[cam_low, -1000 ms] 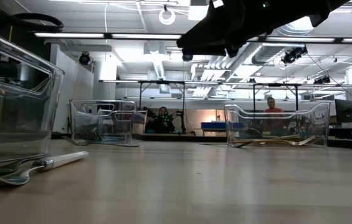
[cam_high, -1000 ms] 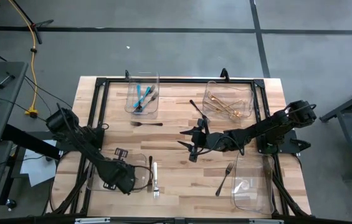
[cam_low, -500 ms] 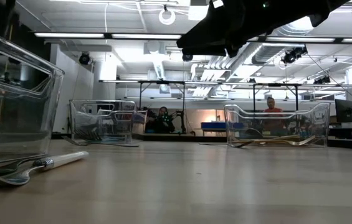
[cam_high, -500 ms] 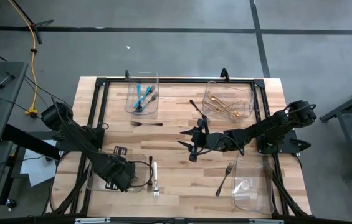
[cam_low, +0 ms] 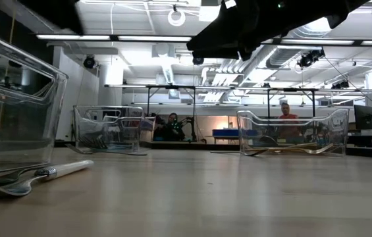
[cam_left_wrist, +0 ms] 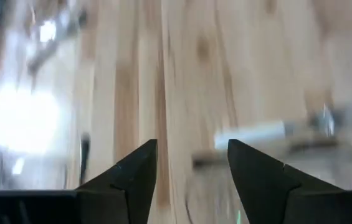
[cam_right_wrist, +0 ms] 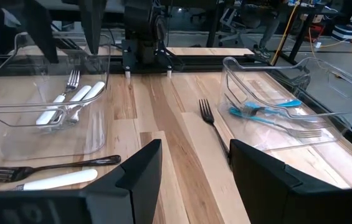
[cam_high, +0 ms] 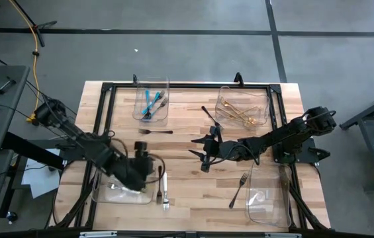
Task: Sort silverware by color (type)
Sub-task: Put the black fork into the bottom right transparent bin
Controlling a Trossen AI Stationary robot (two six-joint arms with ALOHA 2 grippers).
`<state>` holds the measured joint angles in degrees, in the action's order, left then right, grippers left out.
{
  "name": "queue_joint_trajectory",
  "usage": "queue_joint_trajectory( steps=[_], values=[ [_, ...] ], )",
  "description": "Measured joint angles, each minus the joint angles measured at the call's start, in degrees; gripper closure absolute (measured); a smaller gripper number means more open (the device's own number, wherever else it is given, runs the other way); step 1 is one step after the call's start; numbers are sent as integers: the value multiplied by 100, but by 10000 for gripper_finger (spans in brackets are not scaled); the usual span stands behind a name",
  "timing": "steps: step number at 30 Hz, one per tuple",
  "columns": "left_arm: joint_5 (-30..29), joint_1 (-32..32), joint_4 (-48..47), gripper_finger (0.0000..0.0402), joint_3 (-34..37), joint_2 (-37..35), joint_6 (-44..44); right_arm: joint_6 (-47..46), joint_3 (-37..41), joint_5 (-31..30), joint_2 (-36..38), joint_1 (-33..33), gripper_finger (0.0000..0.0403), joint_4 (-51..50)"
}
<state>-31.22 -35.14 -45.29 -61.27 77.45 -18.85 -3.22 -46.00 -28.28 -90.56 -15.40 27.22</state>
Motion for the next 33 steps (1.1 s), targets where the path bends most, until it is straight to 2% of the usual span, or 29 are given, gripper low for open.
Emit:
queue_joint_trajectory(
  steps=[2, 7, 13, 17, 19, 26, 33],
  values=[
    [147, 281, 910, 214, 324, -200, 553, 5, 0, -2, 0, 0, 218, 9],
    [981, 1154, 3460, 215, 1514, -643, 1437, 47, 0, -2, 0, 0, 218, 16],
    [1601, 1959, 6891, 215, 2970, -685, 1663, 65, 0, -2, 0, 0, 218, 0],
    [1686, 2137, 8450, 215, 3577, -541, 1704, 67, 0, -4, 0, 0, 218, -4],
    [1695, 2159, 8895, 215, 3726, -485, 1703, 76, 0, -4, 0, 0, 218, -8],
    [1674, 2164, 9097, 215, 3810, -489, 1765, 218, 0, -21, 0, 0, 218, -41],
    [1263, 2164, 9323, 215, 3809, -487, 1949, 220, 0, -323, 0, 0, 218, -41]
  ],
)
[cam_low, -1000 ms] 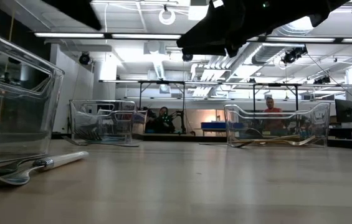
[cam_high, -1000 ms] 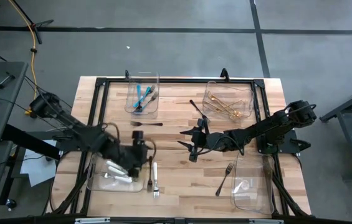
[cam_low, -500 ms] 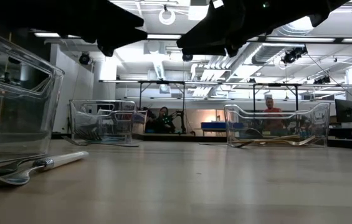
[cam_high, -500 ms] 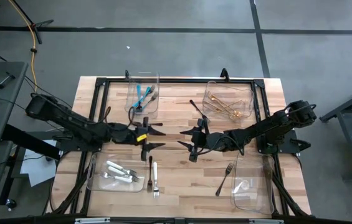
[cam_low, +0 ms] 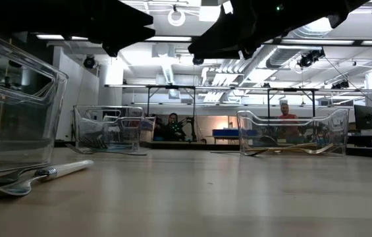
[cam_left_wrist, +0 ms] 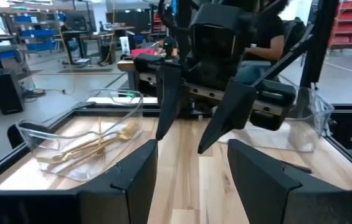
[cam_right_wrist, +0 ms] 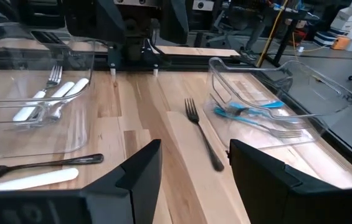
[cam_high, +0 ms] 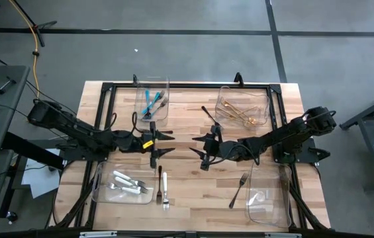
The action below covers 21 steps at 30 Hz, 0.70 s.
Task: Sort silverware by color (type)
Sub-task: Put the black fork into the bottom right transparent bin
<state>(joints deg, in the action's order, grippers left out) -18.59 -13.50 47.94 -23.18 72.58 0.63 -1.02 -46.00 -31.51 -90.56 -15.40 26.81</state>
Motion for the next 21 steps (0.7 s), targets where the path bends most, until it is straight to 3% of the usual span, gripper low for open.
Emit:
queue_joint_trajectory(
  steps=[21],
  values=[
    [-9, -2, 208, 215, -2, 0, 8, 442, 0, -4, 36, -172, 218, 78]
  ],
)
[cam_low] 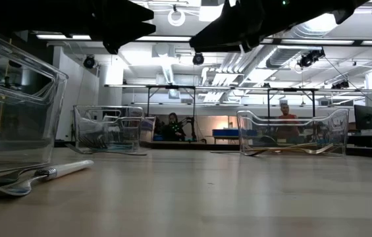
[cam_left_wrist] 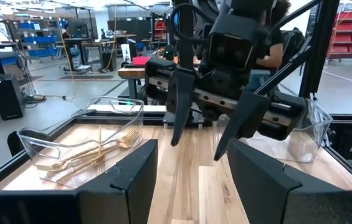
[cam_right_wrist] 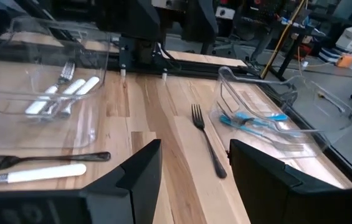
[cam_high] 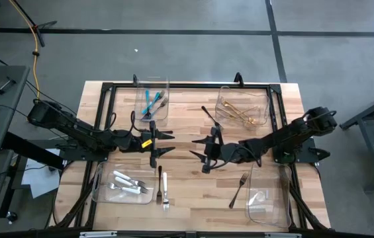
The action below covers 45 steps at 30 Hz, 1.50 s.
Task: Sort silverware by color (type)
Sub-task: Put the black fork into the bottom right transparent bin
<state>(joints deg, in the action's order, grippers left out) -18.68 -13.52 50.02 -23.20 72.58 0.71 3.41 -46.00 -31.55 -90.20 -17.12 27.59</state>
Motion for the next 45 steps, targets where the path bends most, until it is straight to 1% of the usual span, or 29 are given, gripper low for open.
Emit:
queue_joint_trajectory(
  steps=[5, 10, 14, 16, 23, 27, 28, 30, 34, 35, 38, 41, 43, 45],
  values=[
    [0, 0, -40, 215, 0, 0, 0, 8, 0, -151, 289, -147, 218, -241],
    [0, 0, -44, 215, 0, 0, 0, -383, 0, -185, 617, -303, 218, -543],
    [4, -11, -50, 215, 0, 0, -76, -501, -1, -172, 674, -373, 218, -597],
    [4, -9, -48, 215, 0, 0, -136, -506, 0, -73, 674, -398, 218, -602],
    [4, -9, -50, 215, 0, 0, -153, -510, -2, 632, 674, -396, 218, -618],
    [4, -9, -50, 215, 0, 0, -153, -567, -2, 652, 674, -394, 218, -742],
    [3, -9, -51, 215, 0, 0, -153, -730, -2, 590, 674, -394, 218, -764],
    [4, -9, -67, 215, 0, 0, -153, -1266, -2, 283, 674, -365, 218, -901],
    [4, -9, -81, 215, 0, 0, -153, -2575, -2, -806, 674, -70, 218, -1614],
    [4, -9, -81, 215, 0, 0, -153, -2950, -2, -936, 674, 52, 218, -1906],
    [4, -9, -84, 215, 0, 0, -155, -4298, -2, -859, 659, 450, 218, -3006],
    [4, -9, -87, 215, 0, 0, -155, -5625, -2, -414, 512, 810, 218, -4141],
    [4, -9, -96, 215, 0, 0, -155, -6216, -2, -146, 344, 984, 218, -4698],
    [4, -9, -96, 215, 0, 0, -155, -6552, -2, 84, 153, 1132, 218, -5068]
  ],
)
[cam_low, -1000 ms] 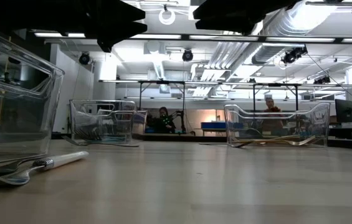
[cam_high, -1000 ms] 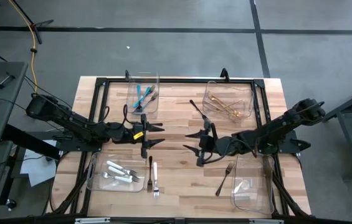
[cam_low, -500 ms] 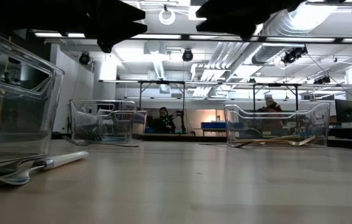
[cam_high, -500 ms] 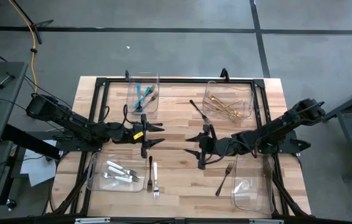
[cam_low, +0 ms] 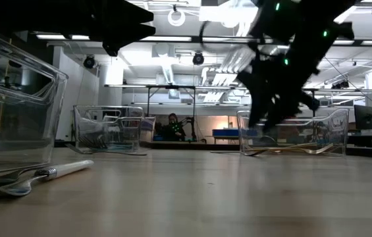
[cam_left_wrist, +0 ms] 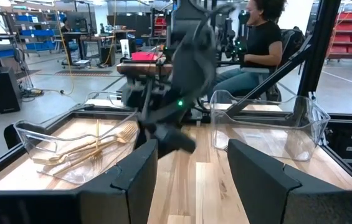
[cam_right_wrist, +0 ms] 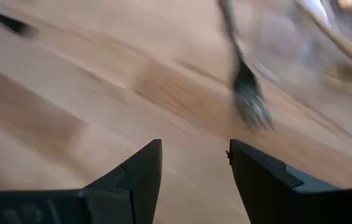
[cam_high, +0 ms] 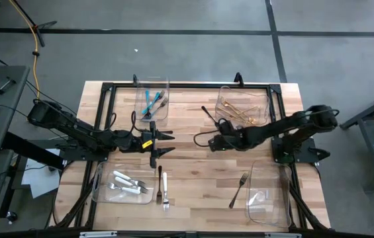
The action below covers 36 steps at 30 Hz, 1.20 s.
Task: Sort silverware by color (type)
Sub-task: Put the black fork into the bottom right transparent bin
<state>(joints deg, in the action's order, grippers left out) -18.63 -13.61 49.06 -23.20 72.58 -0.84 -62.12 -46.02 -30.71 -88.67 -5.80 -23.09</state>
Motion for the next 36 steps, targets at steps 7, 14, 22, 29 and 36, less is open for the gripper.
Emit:
queue_joint_trajectory(
  steps=[7, 14, 22, 29, 36],
  values=[
    [0, 0, 0, 215, 0, 0, 0, -127, 0, 202, -350, 372, 218, -138],
    [0, 0, -6, 215, 0, 0, -2, -270, 0, 81, -363, 480, 218, -157],
    [0, 0, -37, 215, 0, 0, -3, -408, 0, -173, -369, 496, 218, -200],
    [1, 0, -55, 215, -3, 0, -4, -181, 0, -151, -713, 618, 218, -195],
    [3, 0, -124, 215, -4, -2, -4, 76, 0, -215, -789, 738, 218, -139]
  ],
)
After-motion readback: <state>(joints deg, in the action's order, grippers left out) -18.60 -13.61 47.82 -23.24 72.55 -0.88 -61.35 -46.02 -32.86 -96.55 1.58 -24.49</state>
